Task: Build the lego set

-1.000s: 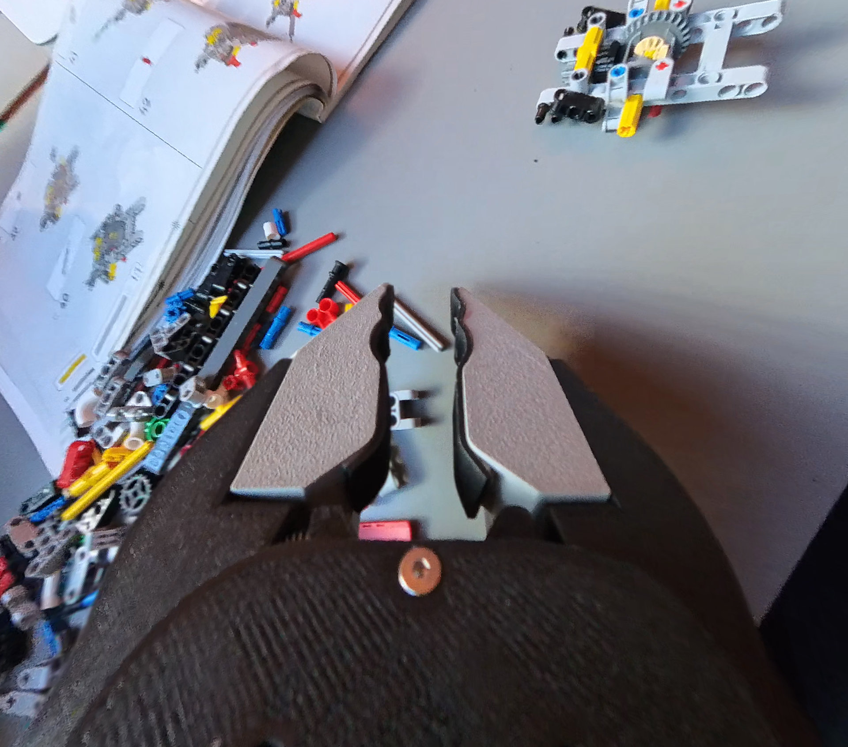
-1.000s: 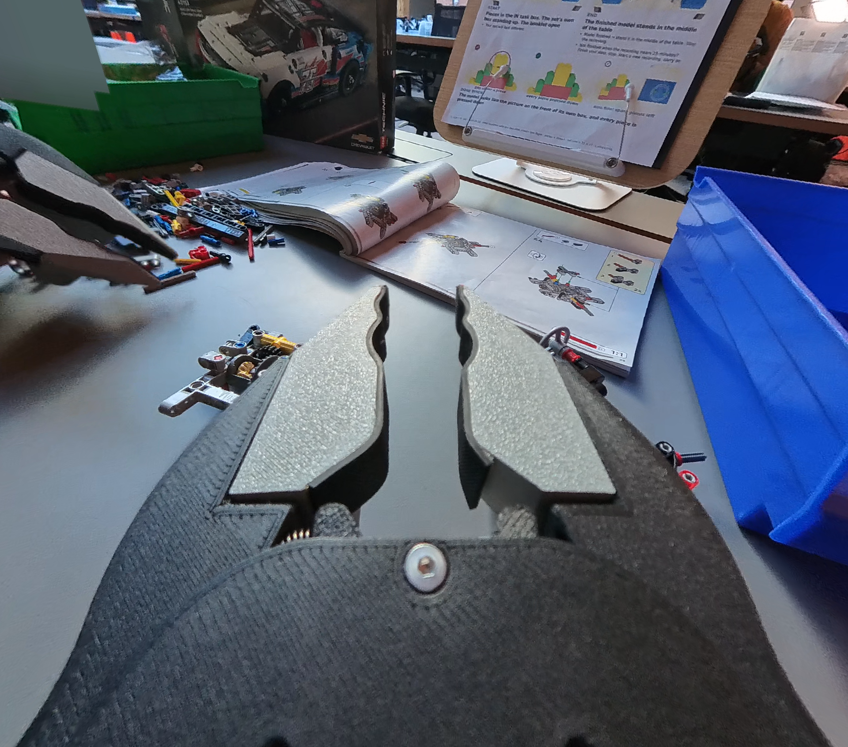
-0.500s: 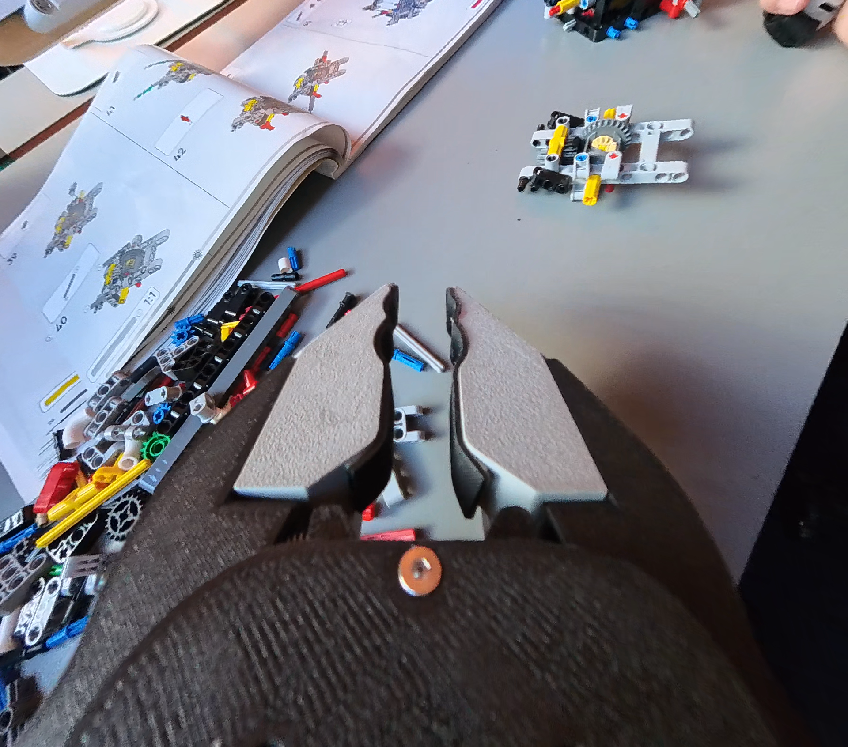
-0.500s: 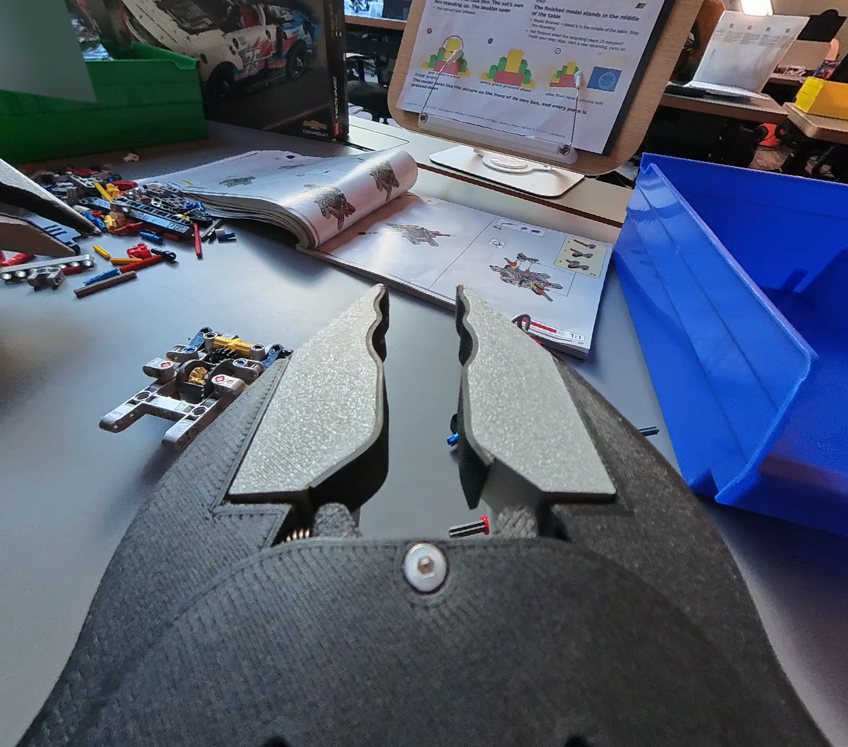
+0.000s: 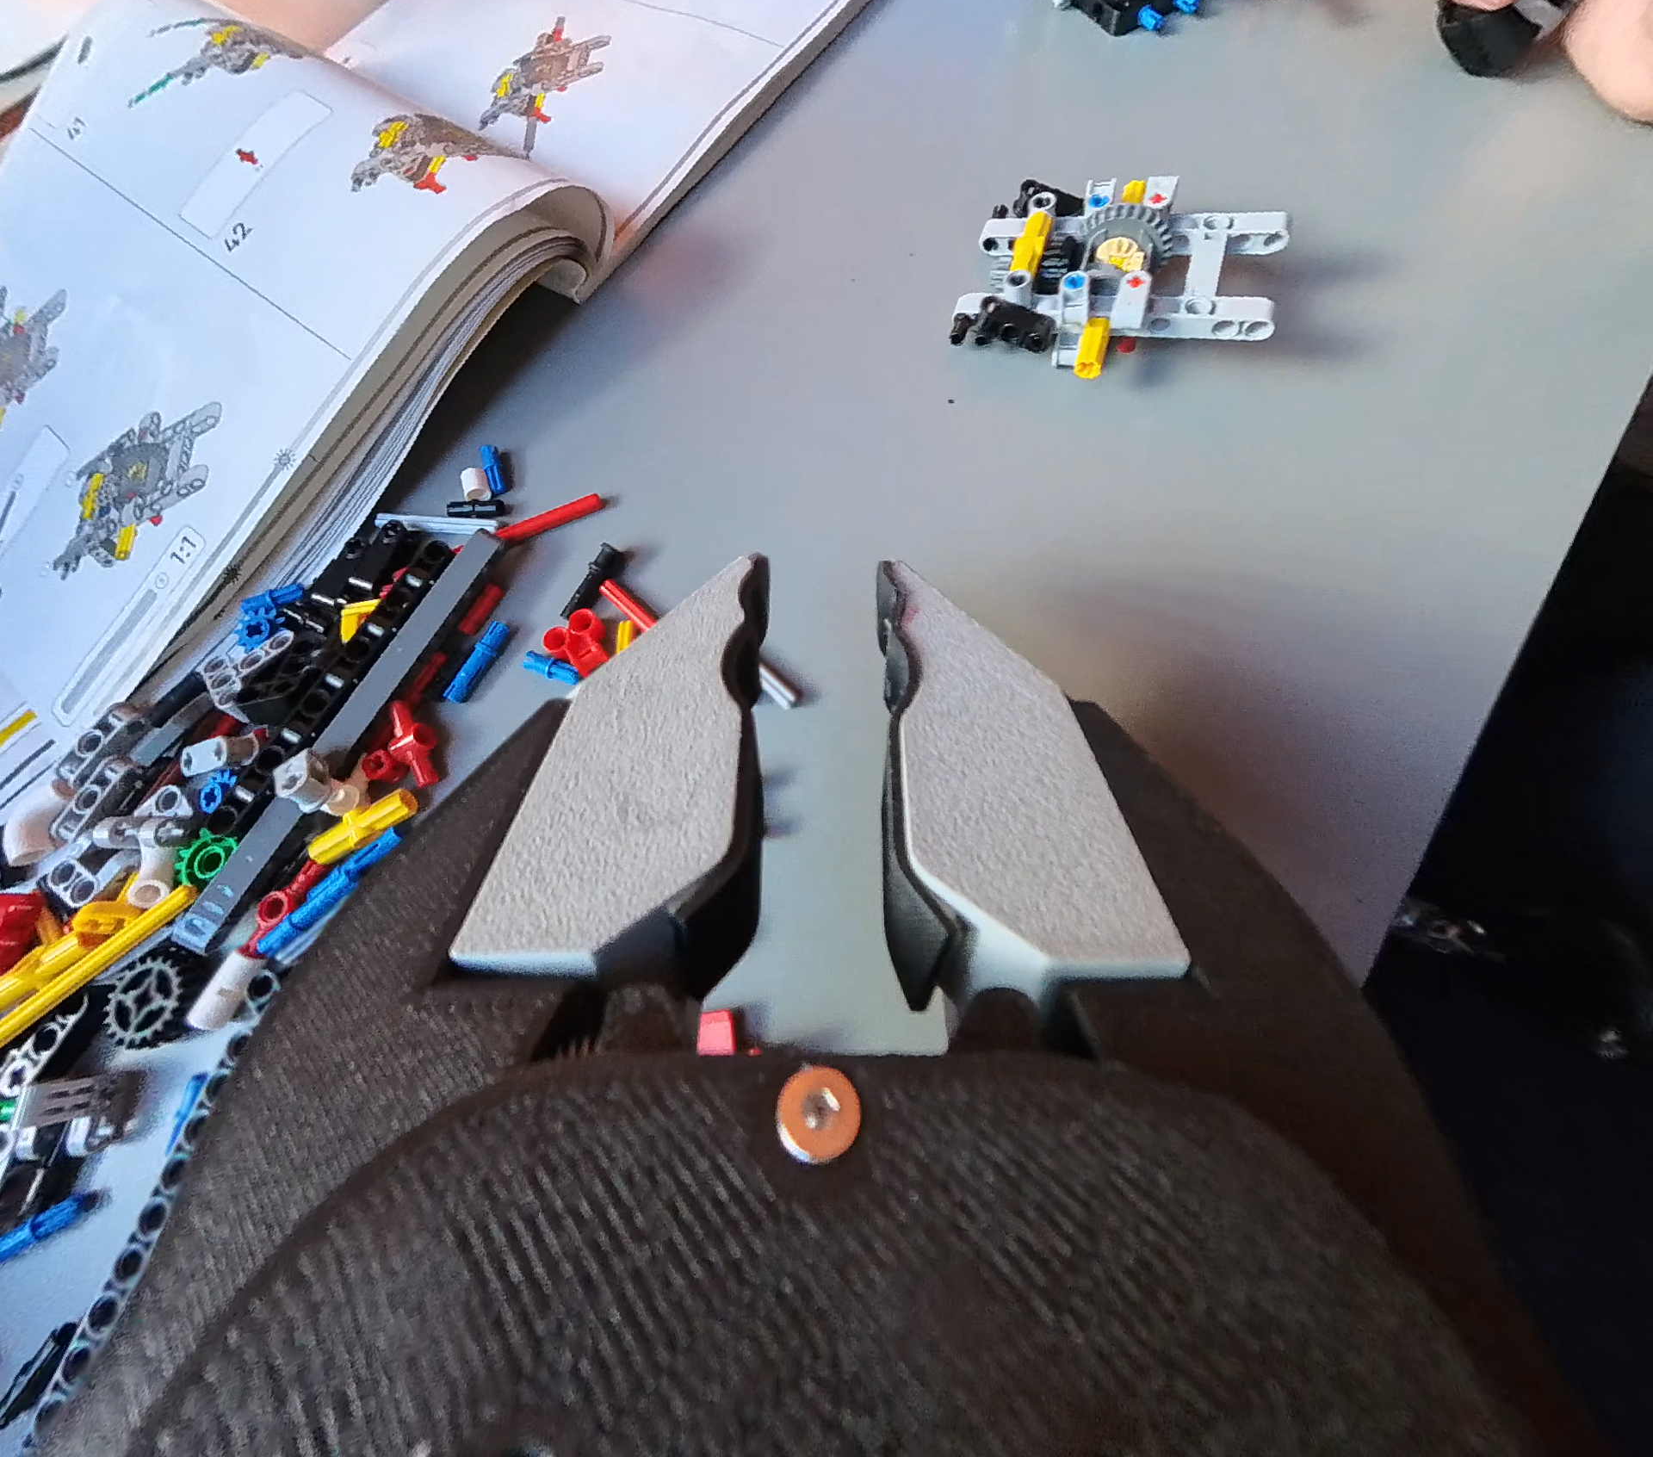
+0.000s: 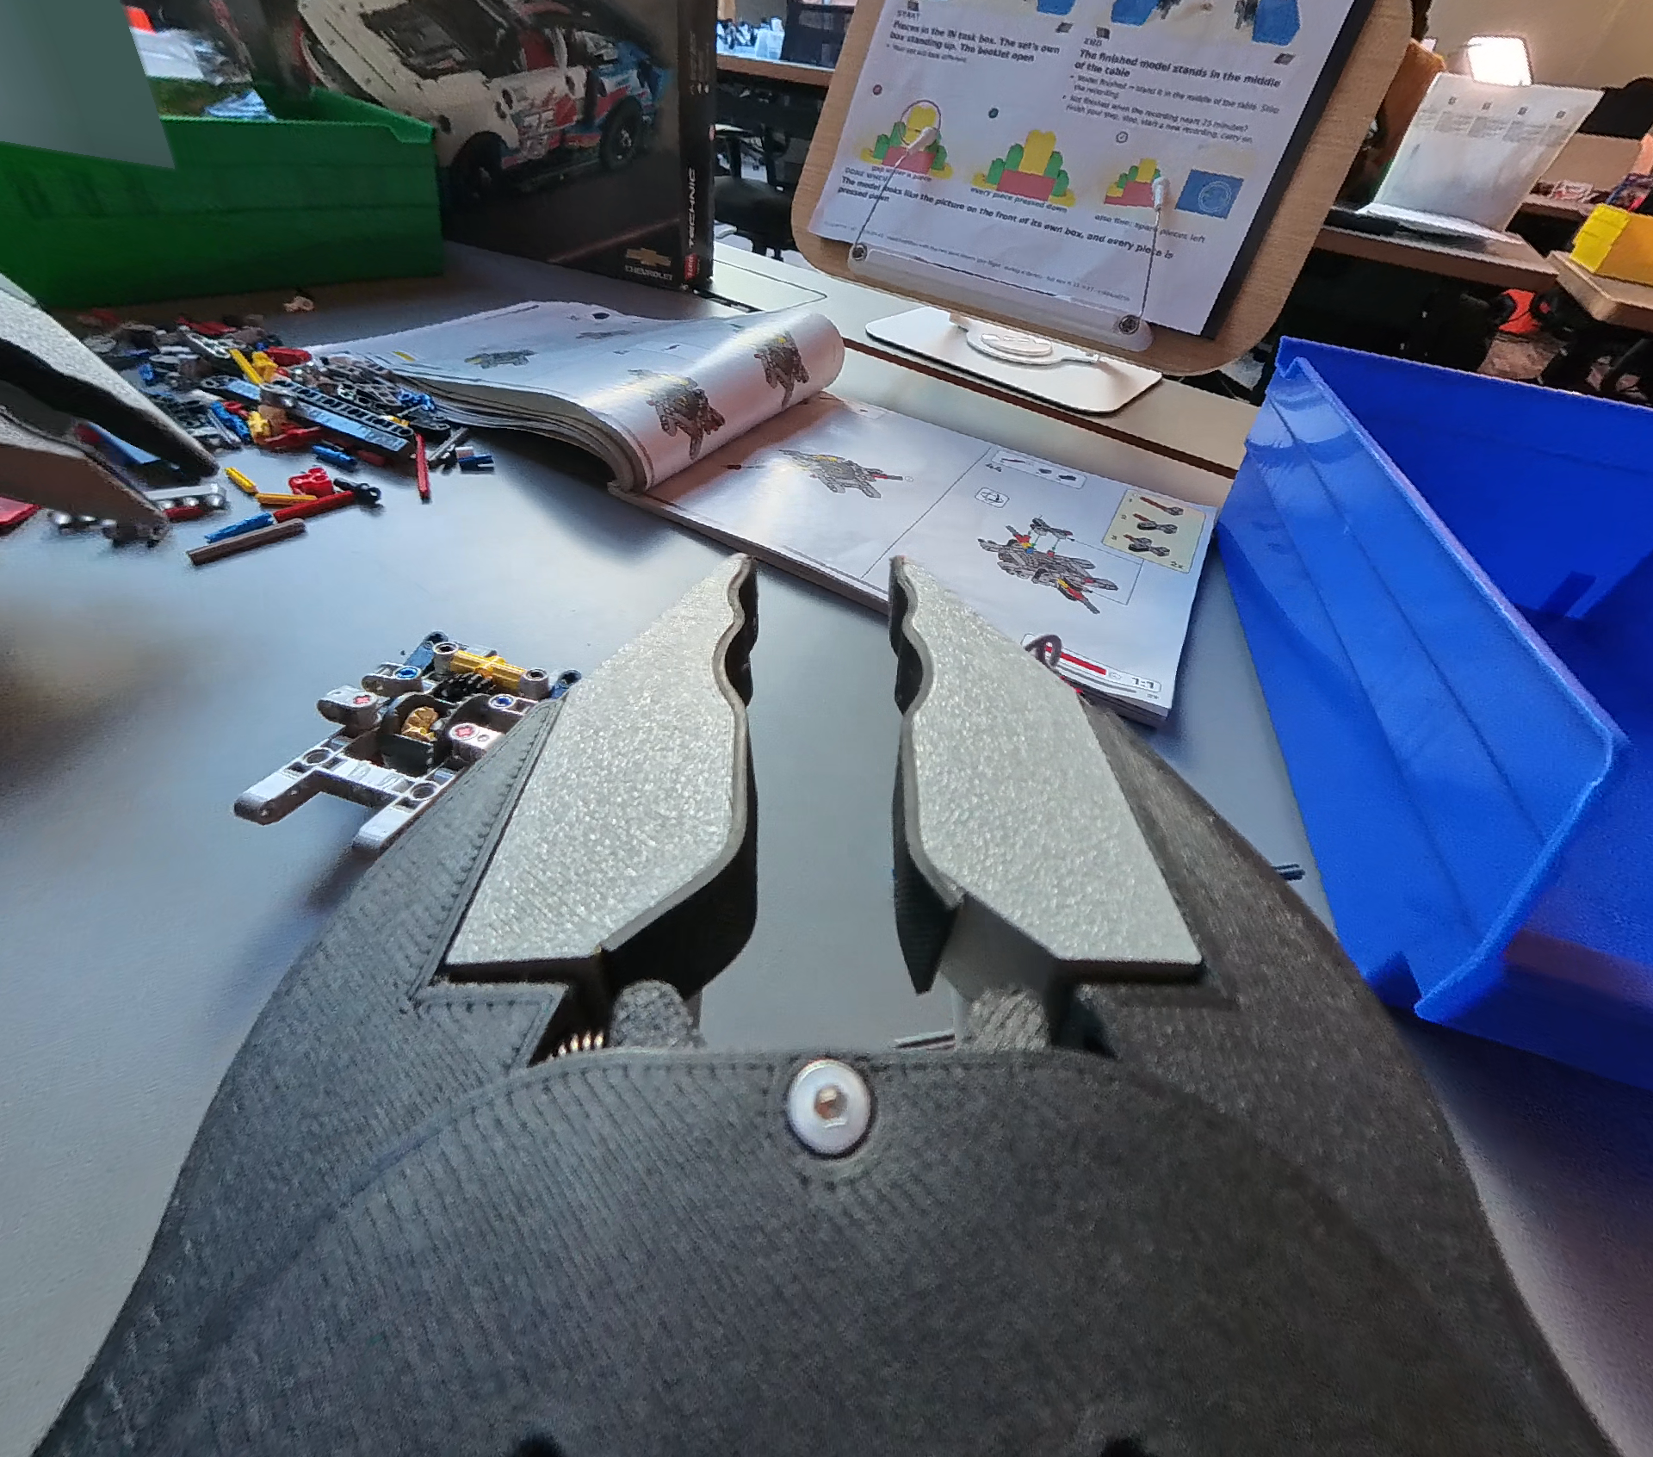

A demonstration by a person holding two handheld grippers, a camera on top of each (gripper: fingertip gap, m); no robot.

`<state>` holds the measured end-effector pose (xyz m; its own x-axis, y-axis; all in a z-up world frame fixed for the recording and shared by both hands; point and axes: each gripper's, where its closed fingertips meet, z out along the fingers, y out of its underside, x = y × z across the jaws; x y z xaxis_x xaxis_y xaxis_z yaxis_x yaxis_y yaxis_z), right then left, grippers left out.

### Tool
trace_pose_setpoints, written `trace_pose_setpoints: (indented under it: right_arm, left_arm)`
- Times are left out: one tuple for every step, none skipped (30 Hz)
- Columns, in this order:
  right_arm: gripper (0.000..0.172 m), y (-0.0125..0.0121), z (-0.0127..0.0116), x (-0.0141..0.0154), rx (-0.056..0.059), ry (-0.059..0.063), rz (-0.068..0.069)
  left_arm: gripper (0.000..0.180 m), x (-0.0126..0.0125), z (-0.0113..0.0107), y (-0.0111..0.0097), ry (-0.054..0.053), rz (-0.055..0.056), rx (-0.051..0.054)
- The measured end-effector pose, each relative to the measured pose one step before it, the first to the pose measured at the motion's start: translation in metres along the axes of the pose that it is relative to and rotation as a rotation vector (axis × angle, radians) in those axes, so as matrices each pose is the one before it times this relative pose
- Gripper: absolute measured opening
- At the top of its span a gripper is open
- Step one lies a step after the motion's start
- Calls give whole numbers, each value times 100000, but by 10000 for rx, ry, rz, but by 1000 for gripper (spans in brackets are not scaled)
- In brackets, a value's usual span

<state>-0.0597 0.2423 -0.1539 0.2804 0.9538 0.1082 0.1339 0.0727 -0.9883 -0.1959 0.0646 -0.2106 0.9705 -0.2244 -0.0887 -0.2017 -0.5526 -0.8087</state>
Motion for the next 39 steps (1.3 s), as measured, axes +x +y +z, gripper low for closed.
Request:
trace_pose_setpoints:
  right_arm:
    - [26,-34,-12,-81,14,-26,-30]
    - [26,-22,-10,-83,10,-17,-42]
    - [26,-12,3,-81,1,-14,-46]
    - [26,7,21,-48,-13,-5,-43]
    - [26,35,34,-33,-28,5,-41]
    - [26,34,37,-27,-27,5,-35]
    - [26,31,28,-4,-22,9,-25]
    - [26,33,33,21,-22,18,-17]
    - [26,43,35,33,-27,18,-6]
    - [26,39,29,35,-29,10,8]
    - [26,46,35,44,-27,14,14]
    - [26,31,33,39,-24,16,14]
    - [26,26,21,56,-17,16,11]
    - [26,41,25,43,-23,18,15]
    - [26,49,28,45,-28,10,22]
    - [26,36,34,24,-27,2,20]
    - [26,27,31,15,-23,3,9]
    - [25,27,30,10,-17,4,-10]
    - [25,28,56,-10,-21,-6,-15]
    - [26,9,54,-23,-13,-23,-10]
    - [26,-10,42,-27,3,-22,-6]
    - [25,-26,27,-41,15,-22,-6]
    - [25,-21,-5,-34,15,-16,-8]
    - [25,-59,-37,-24,38,-2,-15]
    - [25,-82,-37,-28,55,-1,-17]
    - [25,-75,-25,-46,50,-21,-9]
    - [26,-27,-2,-70,19,-37,3]
    - [26,-13,12,-56,7,-28,5]
    - [26,-40,-1,-34,22,-14,0]
    - [26,-49,-12,-64,37,-31,-1]
    - [27,-48,-9,-96,36,-54,13]
    - [27,-51,-2,-94,31,-58,15]
    - [27,-64,-19,-94,40,-51,8]
    - [27,-56,-17,-105,42,-58,8]
    - [27,-33,-8,-124,24,-73,11]
    - [27,-22,1,-157,14,-88,9]
    - [27,-20,4,-155,10,-77,-5]
    - [27,-25,2,-130,12,-54,-23]
    - [27,-27,7,-135,11,-47,-33]
  left_arm:
    - [21,191,-44,-137,-41,161,59]
    - [21,146,-55,-145,-65,161,56]
    - [20,89,-30,-106,-74,154,48]
    - [20,67,15,-41,-51,131,30]
    - [20,83,24,-23,-7,104,40]
    - [20,52,40,25,-10,76,24]
    - [19,31,39,84,4,60,-29]
    - [19,34,38,116,18,68,-48]
    - [18,-9,31,77,-8,87,-16]
    - [17,-16,21,62,-2,65,-11]
    - [18,6,30,43,36,11,-6]
    - [17,29,15,-5,62,-37,29]
    - [17,1,-15,-25,63,-63,44]
    - [17,-48,-18,-10,44,-60,32]
    - [17,-119,-30,-10,2,-49,41]
    - [16,-112,-19,-15,15,-58,54]
    - [16,-62,13,44,71,-115,18]
    - [16,-28,43,98,112,-182,-17]
    - [16,-43,53,124,112,-208,-30]
    - [16,-35,47,127,99,-182,-45]
    - [16,-90,42,99,37,-126,-37]
    - [16,-58,15,26,4,-56,-4]
    - [16,-46,-6,-9,-31,-11,2]
    - [16,2,16,-19,-31,23,-10]
    - [16,36,28,-3,-24,18,-13]
    - [16,82,39,-37,10,-25,6]
    - [16,79,28,-46,37,-63,17]
    - [16,-48,21,4,-19,-57,-15]
    - [16,-262,-23,78,-112,-18,-61]
    - [17,-413,-74,91,-174,-33,-69]
    - [16,-412,-130,33,-148,-70,-34]
    - [16,-316,-142,13,-76,-108,-25]
    - [16,-276,-151,33,-63,-110,-44]
    - [16,-261,-144,123,-86,-54,-105]
    - [16,-217,-148,166,-101,11,-133]
    - [16,-82,-107,198,-75,75,-161]
    - [16,-33,-35,342,-78,100,-262]
    - [16,-10,19,340,-98,94,-267]
    - [16,99,54,256,-49,69,-208]
